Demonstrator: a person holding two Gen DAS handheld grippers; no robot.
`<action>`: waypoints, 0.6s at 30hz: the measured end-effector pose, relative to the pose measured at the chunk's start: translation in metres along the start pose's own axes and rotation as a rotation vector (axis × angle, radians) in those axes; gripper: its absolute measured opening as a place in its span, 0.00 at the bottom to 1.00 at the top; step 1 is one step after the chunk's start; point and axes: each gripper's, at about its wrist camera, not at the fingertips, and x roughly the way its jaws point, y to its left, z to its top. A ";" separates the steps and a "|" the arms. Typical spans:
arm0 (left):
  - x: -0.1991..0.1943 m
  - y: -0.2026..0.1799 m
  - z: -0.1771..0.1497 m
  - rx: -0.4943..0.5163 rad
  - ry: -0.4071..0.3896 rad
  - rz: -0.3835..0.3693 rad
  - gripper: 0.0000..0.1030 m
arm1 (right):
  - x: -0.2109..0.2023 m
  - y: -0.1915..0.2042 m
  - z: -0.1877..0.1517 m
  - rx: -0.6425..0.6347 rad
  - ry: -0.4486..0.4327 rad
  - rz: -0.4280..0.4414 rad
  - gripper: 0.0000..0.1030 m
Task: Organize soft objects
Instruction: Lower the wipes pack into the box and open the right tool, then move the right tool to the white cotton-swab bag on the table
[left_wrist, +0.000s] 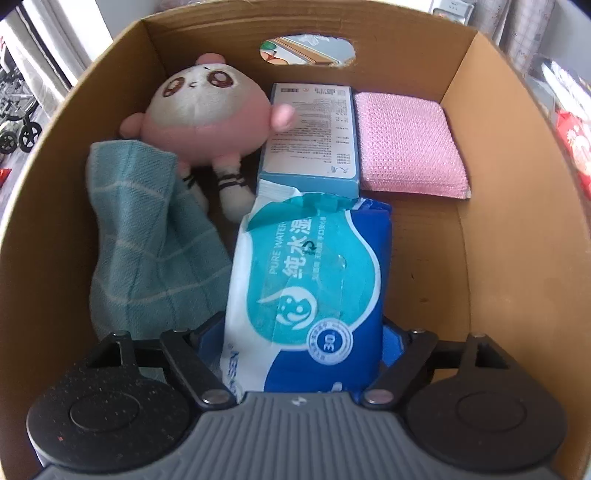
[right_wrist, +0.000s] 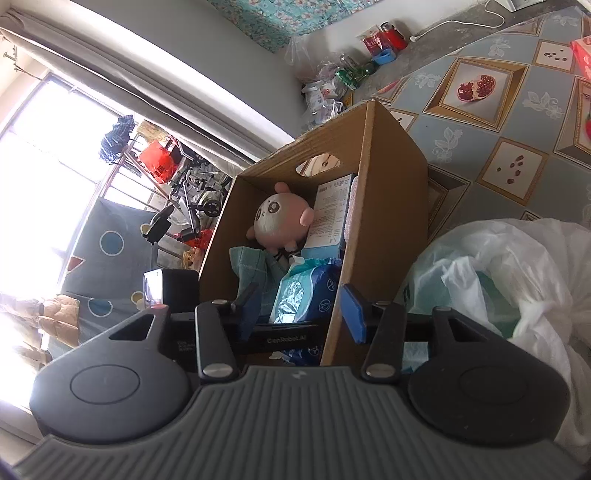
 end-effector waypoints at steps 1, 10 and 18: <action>-0.006 0.002 -0.001 -0.007 -0.009 -0.003 0.82 | -0.004 0.000 -0.002 0.001 -0.003 0.002 0.47; -0.086 -0.001 -0.023 -0.036 -0.180 -0.048 0.82 | -0.040 -0.009 -0.020 0.008 -0.056 0.028 0.53; -0.133 -0.066 -0.046 0.096 -0.345 -0.207 0.85 | -0.090 -0.052 -0.042 0.077 -0.154 0.004 0.56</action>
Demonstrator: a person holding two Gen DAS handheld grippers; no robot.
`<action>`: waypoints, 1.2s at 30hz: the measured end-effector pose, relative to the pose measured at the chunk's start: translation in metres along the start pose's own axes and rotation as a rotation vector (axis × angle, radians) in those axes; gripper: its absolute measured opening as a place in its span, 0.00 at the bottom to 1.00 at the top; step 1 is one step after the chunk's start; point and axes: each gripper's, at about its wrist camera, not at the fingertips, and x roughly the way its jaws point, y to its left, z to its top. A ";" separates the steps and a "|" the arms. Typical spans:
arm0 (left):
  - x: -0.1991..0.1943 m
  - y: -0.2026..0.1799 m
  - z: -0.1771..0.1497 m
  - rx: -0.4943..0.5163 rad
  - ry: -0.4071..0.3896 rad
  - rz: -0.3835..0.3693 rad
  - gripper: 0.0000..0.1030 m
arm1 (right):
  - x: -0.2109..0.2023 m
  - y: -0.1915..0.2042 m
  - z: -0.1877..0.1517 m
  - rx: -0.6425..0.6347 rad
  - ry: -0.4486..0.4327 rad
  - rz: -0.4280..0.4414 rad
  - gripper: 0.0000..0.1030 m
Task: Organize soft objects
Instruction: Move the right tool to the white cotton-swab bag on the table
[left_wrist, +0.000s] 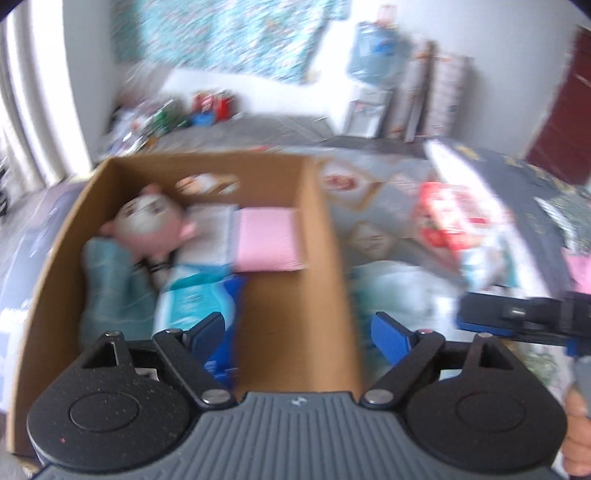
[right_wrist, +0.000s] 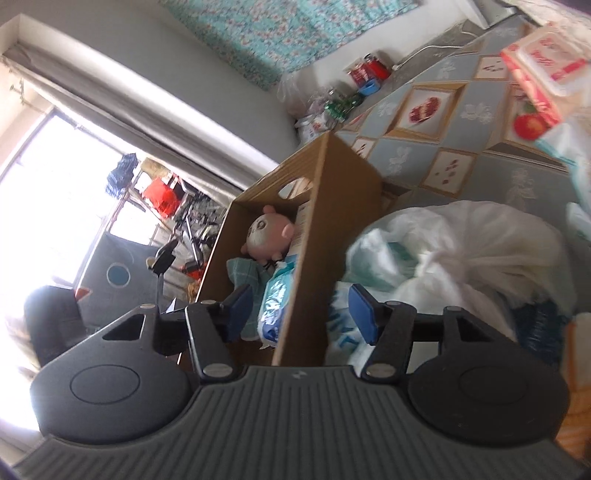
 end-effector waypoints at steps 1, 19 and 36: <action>0.001 -0.010 0.000 0.025 -0.011 -0.019 0.85 | -0.008 -0.007 0.000 0.010 -0.015 -0.008 0.56; 0.098 -0.200 0.022 0.412 -0.017 -0.181 0.81 | -0.093 -0.153 0.081 0.203 -0.176 -0.269 0.58; 0.224 -0.275 0.048 0.680 0.138 -0.196 0.80 | -0.013 -0.227 0.106 0.506 -0.124 -0.304 0.66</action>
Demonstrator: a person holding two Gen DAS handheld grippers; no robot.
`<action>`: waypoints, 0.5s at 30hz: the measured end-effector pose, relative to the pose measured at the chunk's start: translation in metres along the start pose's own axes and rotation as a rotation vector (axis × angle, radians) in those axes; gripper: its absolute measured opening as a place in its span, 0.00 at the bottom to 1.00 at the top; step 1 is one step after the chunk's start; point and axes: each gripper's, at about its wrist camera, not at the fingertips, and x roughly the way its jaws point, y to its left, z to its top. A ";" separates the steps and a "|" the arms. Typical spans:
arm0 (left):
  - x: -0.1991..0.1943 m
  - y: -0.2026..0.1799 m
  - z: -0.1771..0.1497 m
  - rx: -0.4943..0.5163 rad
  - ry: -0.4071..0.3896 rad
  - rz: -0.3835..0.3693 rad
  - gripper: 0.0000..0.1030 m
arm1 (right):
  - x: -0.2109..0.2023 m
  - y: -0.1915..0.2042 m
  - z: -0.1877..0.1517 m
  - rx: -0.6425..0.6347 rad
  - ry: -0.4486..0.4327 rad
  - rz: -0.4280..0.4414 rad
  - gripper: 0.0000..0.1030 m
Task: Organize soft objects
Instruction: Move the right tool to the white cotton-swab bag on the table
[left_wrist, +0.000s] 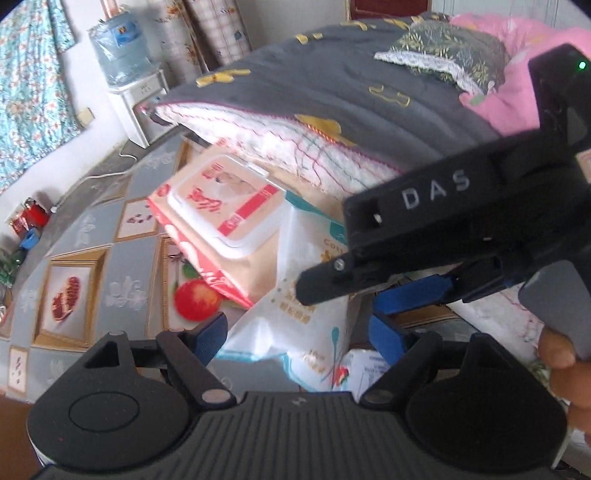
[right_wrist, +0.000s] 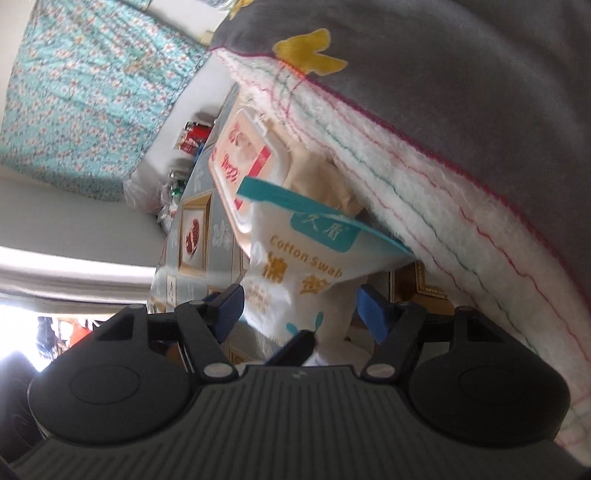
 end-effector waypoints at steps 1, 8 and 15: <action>0.004 0.000 0.001 0.001 0.007 0.005 0.78 | 0.004 0.000 0.000 0.007 -0.003 0.002 0.66; 0.009 0.006 0.004 -0.048 0.004 -0.006 0.59 | 0.019 0.000 -0.005 0.020 -0.055 0.034 0.61; -0.013 0.002 0.007 -0.075 -0.026 -0.004 0.48 | 0.013 0.010 -0.010 0.014 -0.103 0.119 0.32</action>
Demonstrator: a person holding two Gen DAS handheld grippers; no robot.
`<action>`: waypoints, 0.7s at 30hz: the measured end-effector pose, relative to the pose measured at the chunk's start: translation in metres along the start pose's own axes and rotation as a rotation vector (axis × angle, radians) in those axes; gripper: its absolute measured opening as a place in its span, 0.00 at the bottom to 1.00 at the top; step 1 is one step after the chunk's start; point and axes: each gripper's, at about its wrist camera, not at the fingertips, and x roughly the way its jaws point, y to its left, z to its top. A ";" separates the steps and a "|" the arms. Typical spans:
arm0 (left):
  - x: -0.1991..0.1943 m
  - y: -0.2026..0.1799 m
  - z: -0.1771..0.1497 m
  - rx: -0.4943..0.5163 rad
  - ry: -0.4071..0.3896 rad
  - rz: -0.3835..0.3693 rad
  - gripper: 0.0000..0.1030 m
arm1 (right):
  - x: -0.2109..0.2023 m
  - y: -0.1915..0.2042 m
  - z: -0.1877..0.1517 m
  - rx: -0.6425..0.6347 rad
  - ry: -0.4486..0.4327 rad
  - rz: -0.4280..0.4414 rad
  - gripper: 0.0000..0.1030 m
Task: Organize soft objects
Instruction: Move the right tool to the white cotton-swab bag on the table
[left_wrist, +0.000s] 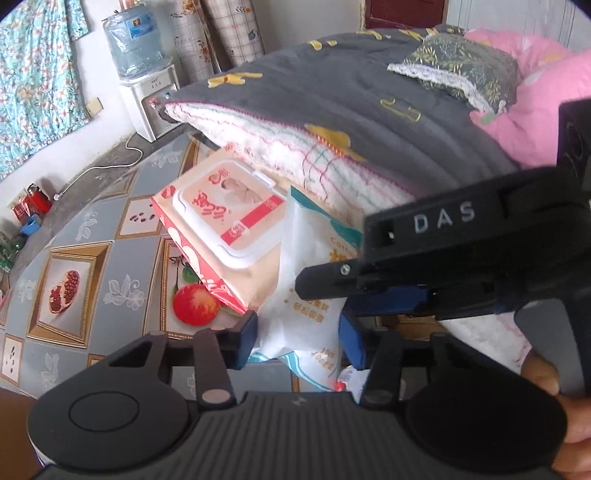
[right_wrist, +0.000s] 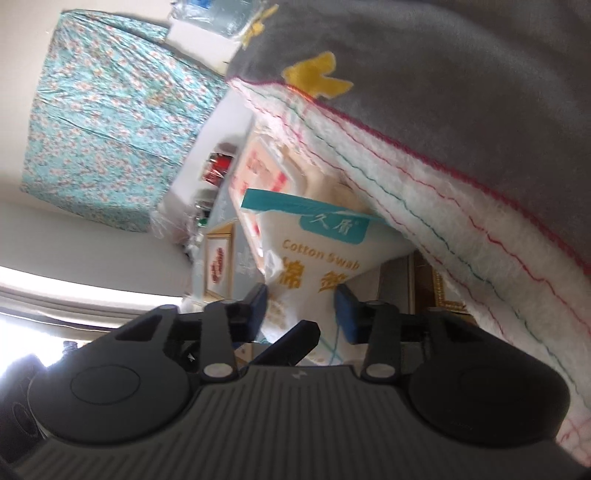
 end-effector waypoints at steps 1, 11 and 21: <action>-0.005 0.000 0.001 -0.006 -0.008 -0.001 0.47 | -0.002 0.002 0.000 -0.004 -0.005 0.009 0.30; -0.049 -0.010 0.004 -0.024 -0.075 0.015 0.36 | -0.029 0.013 0.002 -0.020 -0.033 0.078 0.21; -0.128 -0.003 -0.015 -0.112 -0.145 -0.028 0.31 | -0.092 0.053 -0.021 -0.153 -0.031 0.197 0.14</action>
